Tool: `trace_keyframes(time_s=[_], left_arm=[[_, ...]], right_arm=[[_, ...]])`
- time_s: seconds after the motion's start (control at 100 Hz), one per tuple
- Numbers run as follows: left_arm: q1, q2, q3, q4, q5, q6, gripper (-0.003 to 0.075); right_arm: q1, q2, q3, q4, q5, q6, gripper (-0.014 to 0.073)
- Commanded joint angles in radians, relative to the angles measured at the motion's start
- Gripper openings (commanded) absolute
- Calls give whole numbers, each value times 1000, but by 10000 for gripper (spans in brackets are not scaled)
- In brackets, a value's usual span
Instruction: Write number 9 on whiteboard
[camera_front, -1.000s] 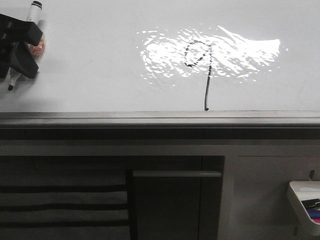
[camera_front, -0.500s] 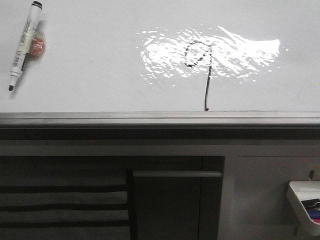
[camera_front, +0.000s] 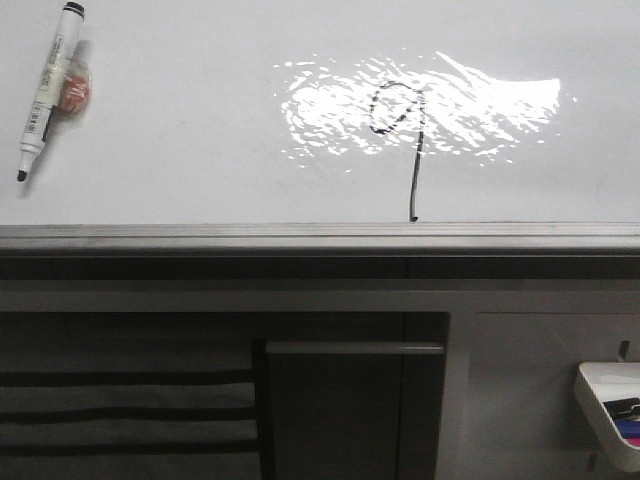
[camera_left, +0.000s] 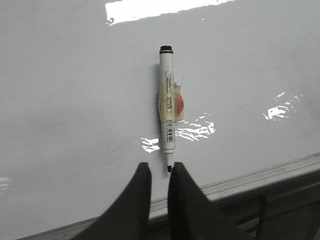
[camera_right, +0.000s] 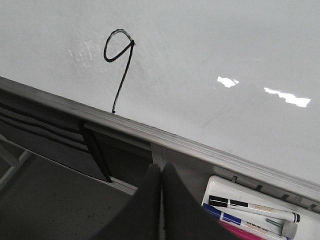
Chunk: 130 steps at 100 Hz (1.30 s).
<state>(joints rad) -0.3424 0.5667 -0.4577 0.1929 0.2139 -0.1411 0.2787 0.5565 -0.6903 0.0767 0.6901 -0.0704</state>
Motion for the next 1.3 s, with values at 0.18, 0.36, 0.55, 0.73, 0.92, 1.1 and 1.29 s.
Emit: trace_keyframes(time_s=[0.18, 0.36, 0.55, 0.73, 0.92, 1.1, 1.29], left_arm=[[2, -1, -26, -16, -79, -5, -20], [2, -1, -26, -16, -79, -5, -20], [49, -127, 57, -18, -117, -5, -20], [176, -340, 256, -163, -153, -5, -20], [213, -540, 416, -173, -224, -5, -20], [213, -599, 479, -173, -272, -5, -20], [213, -599, 479, -173, -260, -5, -20]], right_arm=[[-5, 0, -25, -11, -79, 2, -72], [-5, 0, -25, -11, -79, 2, -72], [-5, 0, -25, -11, -79, 2, -72], [-5, 0, -25, -11, -79, 2, -72], [-5, 0, -25, -11, -79, 2, -72], [-5, 1, -25, -11, -76, 2, -72], [-5, 1, -25, -11, -77, 2, -72]])
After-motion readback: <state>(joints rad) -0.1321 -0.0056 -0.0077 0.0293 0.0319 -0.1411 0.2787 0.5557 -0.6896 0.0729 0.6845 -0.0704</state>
